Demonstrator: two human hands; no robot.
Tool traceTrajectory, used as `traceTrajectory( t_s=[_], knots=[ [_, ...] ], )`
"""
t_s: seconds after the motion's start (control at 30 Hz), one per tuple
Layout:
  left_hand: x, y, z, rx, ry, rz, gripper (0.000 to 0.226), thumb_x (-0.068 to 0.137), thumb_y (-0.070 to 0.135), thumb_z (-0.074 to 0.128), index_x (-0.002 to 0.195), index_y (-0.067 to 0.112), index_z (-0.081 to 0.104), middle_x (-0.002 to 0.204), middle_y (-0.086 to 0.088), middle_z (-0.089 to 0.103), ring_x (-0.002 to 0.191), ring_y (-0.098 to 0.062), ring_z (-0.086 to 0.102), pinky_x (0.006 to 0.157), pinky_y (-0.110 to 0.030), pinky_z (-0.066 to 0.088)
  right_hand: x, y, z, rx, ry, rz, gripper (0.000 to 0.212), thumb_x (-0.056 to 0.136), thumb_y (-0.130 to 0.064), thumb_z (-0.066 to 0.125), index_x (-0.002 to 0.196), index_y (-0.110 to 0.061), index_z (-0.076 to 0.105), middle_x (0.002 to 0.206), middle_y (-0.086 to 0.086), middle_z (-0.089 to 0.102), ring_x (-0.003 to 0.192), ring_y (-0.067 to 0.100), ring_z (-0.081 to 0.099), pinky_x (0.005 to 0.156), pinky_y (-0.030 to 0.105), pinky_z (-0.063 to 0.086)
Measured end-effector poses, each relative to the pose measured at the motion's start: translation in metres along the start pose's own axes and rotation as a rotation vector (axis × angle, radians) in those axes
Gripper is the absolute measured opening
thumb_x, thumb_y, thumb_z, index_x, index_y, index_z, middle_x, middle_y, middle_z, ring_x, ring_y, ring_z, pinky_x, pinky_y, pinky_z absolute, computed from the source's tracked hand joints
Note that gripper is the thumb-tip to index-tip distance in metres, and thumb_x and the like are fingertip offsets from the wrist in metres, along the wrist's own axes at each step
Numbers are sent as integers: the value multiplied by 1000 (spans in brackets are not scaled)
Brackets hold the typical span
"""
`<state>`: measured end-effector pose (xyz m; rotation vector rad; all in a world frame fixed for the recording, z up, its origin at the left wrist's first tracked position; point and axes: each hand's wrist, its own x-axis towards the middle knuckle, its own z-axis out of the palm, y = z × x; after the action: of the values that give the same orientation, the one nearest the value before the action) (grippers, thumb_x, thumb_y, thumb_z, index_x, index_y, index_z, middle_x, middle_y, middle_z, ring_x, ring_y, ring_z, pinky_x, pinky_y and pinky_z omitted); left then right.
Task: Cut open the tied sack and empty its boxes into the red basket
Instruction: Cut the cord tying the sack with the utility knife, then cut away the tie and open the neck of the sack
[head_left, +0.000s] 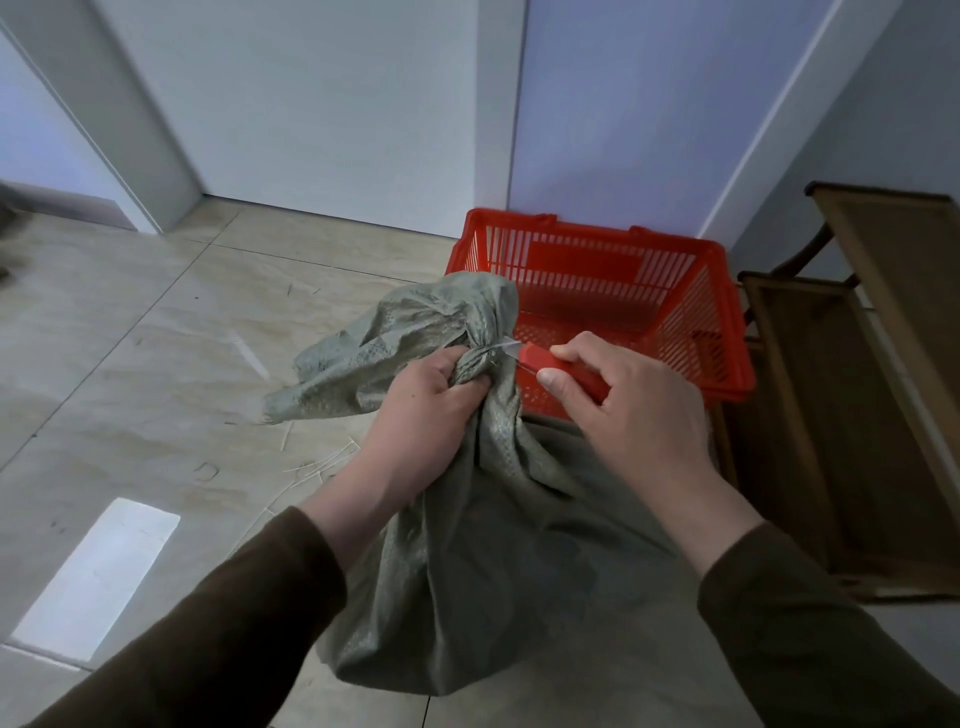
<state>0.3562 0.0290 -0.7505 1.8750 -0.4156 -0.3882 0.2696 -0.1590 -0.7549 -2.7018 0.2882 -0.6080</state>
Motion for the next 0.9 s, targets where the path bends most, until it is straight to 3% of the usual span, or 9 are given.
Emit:
traceTrajectory(
  t_s=[0.13, 0.27, 0.33, 0.4, 0.43, 0.53, 0.67, 0.77, 0.9],
  knots=[
    [2, 3, -7, -15, -17, -27, 31, 101, 12, 62, 84, 34, 75, 78, 23, 77, 73, 9, 68, 66, -7, 48, 0, 9, 1, 23, -10, 18, 33, 98, -64, 47, 108, -39, 66, 79, -24, 60, 68, 5, 59, 52, 24, 42],
    [-1, 6, -7, 39, -52, -58, 28, 100, 10, 61, 86, 29, 76, 82, 18, 78, 73, 8, 69, 64, -7, 49, -2, 5, 14, 36, -60, -16, 30, 98, -65, 47, 107, -41, 65, 76, -25, 60, 66, -1, 58, 51, 21, 36],
    [-4, 4, -22, -27, -5, -96, 25, 99, 7, 60, 95, 23, 79, 85, 10, 82, 80, -2, 75, 73, -15, 57, -1, 36, 3, 107, -33, 152, 28, 99, -63, 49, 102, -41, 64, 79, -21, 64, 68, 0, 62, 53, 24, 43],
    [-5, -2, -43, -162, 117, -114, 24, 99, 6, 59, 101, 18, 79, 92, 2, 84, 88, -14, 79, 78, -25, 61, 2, 78, -20, 285, 42, 448, 31, 97, -67, 49, 100, -40, 62, 92, -14, 68, 85, 13, 71, 69, 39, 58],
    [-5, -5, -50, -198, 175, -103, 23, 100, 7, 59, 102, 19, 78, 95, 1, 84, 92, -16, 79, 81, -29, 61, 2, 88, -25, 354, 72, 501, 31, 95, -68, 49, 100, -40, 61, 97, -13, 69, 93, 17, 71, 76, 45, 60],
    [-3, -1, -36, -255, 147, -101, 22, 103, 8, 60, 115, 20, 74, 108, 0, 82, 106, -19, 76, 98, -38, 58, 11, 50, -9, 477, -4, 381, 22, 95, -64, 53, 99, -44, 63, 89, -15, 71, 82, 3, 69, 71, 38, 58],
    [-1, 5, -6, -403, 33, -117, 26, 104, 5, 60, 125, 15, 70, 113, -2, 82, 103, -15, 76, 90, -27, 61, 21, -5, 10, 779, -66, 266, 35, 92, -73, 57, 91, -39, 66, 73, -19, 68, 62, -1, 61, 60, 22, 45],
    [-3, 8, 1, -518, -38, -145, 24, 105, 12, 59, 127, 14, 69, 117, -8, 80, 108, -22, 77, 89, -29, 63, 19, -17, 13, 863, -112, 291, 49, 78, -79, 69, 92, -32, 72, 79, -13, 74, 72, 5, 68, 73, 31, 53],
    [-3, 13, 2, -661, -136, -171, 37, 110, 34, 52, 129, 9, 71, 126, -16, 76, 119, -31, 73, 92, -33, 62, 16, -27, 21, 1036, -279, 314, 42, 79, -56, 85, 112, -31, 75, 109, -9, 80, 104, 9, 75, 97, 37, 57]
  ],
)
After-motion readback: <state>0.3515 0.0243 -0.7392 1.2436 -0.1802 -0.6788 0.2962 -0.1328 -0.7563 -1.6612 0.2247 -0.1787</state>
